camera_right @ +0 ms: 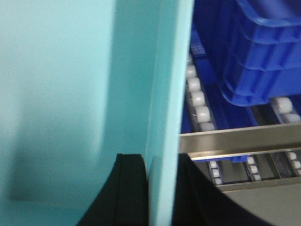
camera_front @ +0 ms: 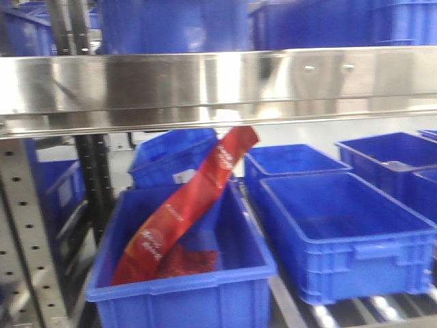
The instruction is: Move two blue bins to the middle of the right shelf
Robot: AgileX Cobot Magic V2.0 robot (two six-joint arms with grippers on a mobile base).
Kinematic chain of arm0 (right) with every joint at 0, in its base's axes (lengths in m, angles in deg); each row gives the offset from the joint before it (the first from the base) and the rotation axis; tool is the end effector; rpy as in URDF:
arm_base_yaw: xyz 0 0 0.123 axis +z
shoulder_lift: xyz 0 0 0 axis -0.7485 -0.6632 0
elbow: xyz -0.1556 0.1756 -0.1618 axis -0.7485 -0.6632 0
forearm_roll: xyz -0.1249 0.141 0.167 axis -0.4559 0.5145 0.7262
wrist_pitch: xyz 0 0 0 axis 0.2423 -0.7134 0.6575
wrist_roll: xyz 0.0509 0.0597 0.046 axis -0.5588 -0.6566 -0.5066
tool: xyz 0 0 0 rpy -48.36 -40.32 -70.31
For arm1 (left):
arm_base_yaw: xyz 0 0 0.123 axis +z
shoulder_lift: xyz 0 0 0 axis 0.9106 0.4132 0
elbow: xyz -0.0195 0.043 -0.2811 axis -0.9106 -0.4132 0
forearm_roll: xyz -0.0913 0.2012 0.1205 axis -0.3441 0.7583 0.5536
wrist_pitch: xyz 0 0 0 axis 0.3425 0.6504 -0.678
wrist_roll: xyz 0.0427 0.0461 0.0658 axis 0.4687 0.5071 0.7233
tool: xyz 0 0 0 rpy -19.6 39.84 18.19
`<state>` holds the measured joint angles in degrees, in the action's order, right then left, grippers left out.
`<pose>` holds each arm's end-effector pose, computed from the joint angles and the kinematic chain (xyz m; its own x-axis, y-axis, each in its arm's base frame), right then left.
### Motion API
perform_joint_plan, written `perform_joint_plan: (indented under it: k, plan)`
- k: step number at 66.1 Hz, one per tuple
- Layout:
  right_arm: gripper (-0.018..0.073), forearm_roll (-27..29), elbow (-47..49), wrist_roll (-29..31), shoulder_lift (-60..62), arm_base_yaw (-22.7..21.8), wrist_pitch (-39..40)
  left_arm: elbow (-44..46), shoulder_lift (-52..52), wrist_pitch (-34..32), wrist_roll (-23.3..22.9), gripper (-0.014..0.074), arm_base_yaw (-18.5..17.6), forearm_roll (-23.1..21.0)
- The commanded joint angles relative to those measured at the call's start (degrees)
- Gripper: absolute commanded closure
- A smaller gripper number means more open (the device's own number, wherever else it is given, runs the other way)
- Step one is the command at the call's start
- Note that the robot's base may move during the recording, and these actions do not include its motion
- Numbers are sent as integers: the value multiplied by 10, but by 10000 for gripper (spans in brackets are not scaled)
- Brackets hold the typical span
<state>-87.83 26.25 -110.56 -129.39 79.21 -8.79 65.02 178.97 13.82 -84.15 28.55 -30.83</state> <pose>0.2654 0.1322 0.4944 -0.6394 -0.0513 -0.7672 -0.1592 0.9850 0.0669 0.2712 -0.1631 0.5144 -0.4808 0.0298 -0.8763 0.1813 0.9812 -0.0662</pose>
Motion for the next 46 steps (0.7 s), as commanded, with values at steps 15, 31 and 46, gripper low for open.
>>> perform_joint_plan:
  k: [15, 31, 46]
  plan:
    - [724, 30, 9, 11, 9, 8, 159, 9, -6, -81, -6, 707, -8, -38]
    - [724, 30, 9, 11, 9, 8, 159, 9, -6, -81, -6, 707, -8, -38]
    - [724, 30, 9, 11, 9, 8, 160, 9, -6, -81, -6, 707, -8, -38]
